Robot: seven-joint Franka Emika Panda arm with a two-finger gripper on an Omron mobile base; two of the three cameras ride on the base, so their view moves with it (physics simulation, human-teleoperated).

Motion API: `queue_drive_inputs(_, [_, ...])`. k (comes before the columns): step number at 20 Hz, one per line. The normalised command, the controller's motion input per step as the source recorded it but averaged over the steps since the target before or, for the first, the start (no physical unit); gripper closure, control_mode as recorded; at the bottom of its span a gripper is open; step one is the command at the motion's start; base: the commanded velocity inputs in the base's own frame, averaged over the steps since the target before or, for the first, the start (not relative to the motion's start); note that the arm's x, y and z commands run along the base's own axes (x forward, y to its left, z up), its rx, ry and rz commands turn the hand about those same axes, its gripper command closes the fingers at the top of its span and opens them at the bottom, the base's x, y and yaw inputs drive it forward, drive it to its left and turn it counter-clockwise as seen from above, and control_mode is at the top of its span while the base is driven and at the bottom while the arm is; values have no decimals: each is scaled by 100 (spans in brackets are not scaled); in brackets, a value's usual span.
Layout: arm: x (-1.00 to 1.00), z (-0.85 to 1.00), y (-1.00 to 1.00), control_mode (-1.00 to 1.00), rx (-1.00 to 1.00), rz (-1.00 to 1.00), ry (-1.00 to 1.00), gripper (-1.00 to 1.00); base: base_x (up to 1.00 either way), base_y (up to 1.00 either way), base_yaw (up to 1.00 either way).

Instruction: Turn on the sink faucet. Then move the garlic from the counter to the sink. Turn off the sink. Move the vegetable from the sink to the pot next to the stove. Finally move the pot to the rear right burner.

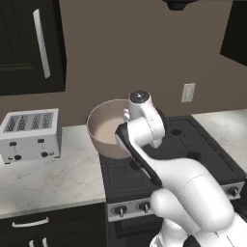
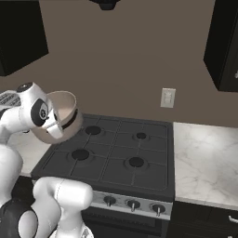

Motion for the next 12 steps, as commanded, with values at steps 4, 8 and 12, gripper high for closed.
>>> queue_drive_inputs(4, [1,36,-85,-100,9,-20,-3,100,0,0,0])
queue_drive_inputs(8, [14,33,-83,-100,9,-23,0,100,0,0,0])
queue_drive_inputs(12, [29,25,-80,-100,7,-26,0,100,0,0,0])
